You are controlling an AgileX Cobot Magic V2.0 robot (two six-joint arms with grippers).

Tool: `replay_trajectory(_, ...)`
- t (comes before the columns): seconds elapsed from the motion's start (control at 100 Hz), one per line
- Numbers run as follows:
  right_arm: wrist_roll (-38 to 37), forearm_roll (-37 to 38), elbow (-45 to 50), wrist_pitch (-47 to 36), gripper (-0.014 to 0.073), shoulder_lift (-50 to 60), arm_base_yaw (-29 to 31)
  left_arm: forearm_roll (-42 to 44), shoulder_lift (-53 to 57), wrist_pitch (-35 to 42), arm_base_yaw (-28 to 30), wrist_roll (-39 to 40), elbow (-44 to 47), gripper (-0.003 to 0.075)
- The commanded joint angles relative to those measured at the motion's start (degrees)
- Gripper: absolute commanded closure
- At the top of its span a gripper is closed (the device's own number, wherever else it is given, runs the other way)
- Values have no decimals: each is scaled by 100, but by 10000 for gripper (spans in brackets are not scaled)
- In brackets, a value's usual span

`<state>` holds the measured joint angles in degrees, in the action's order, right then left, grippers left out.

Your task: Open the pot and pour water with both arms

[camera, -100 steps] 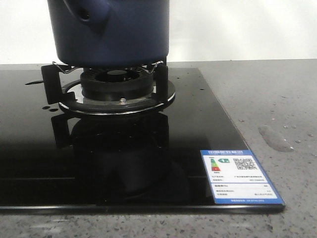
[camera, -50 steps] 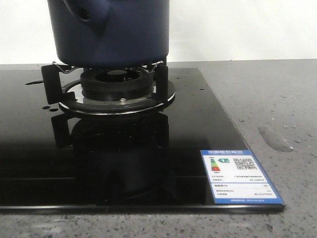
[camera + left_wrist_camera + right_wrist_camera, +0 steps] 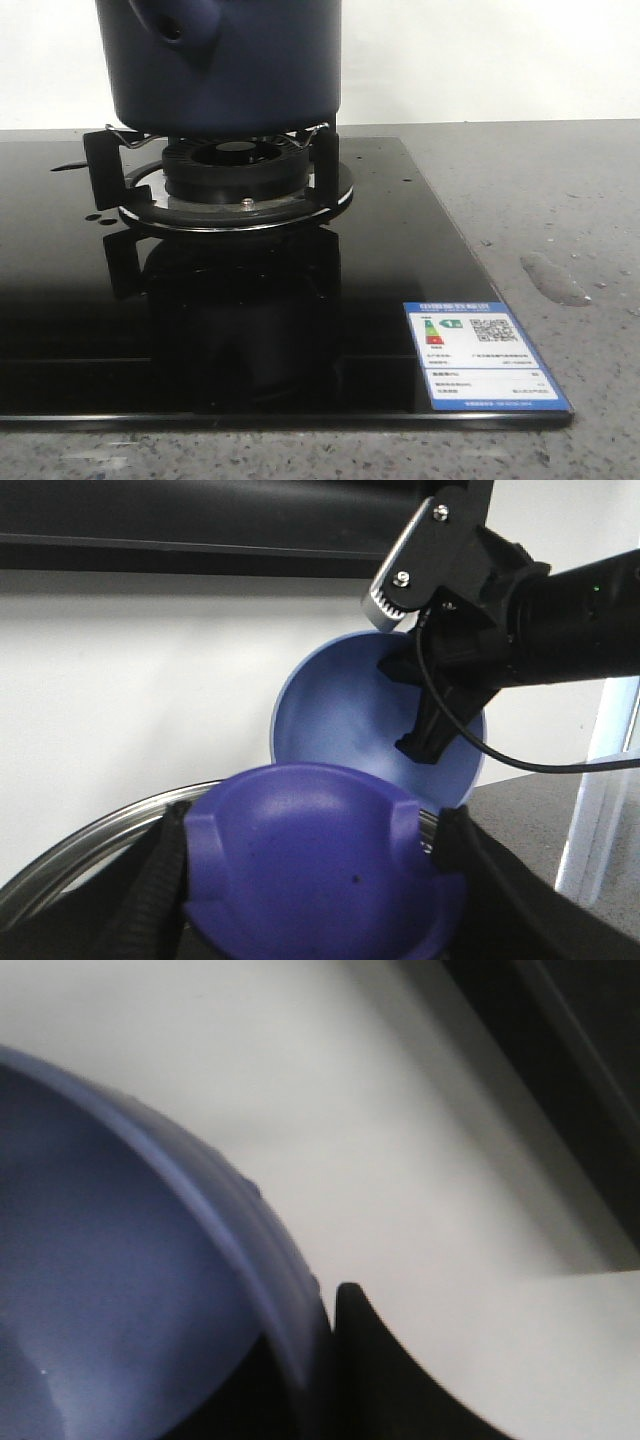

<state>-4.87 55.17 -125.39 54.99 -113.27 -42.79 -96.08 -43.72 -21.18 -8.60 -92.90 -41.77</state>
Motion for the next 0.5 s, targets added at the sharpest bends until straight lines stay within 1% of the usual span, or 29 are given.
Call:
replay_trajectory(0.0,-164,946,-205,-331,650,351,-66,-300,52,-9,-59,-16,-225,479)
replay_trajectory(0.07,-391,1492,-205,-366,650,351,-143,-300,52,1,-84,-16,-225,479)
replay_trajectory(0.14,-534,1823,-205,-431,650,351,-204,-300,52,1,-84,-16,-225,479)
replay_trajectory(0.24,-546,2024,-205,-560,650,351,-270,-300,52,23,-84,-16,-225,479)
replay_trajectory(0.41,-613,2632,-205,-570,650,351,-388,-201,52,214,-195,-16,-225,479)
replay_trajectory(0.49,-688,2778,-205,-556,650,361,-423,-175,52,237,-195,-16,-225,479)
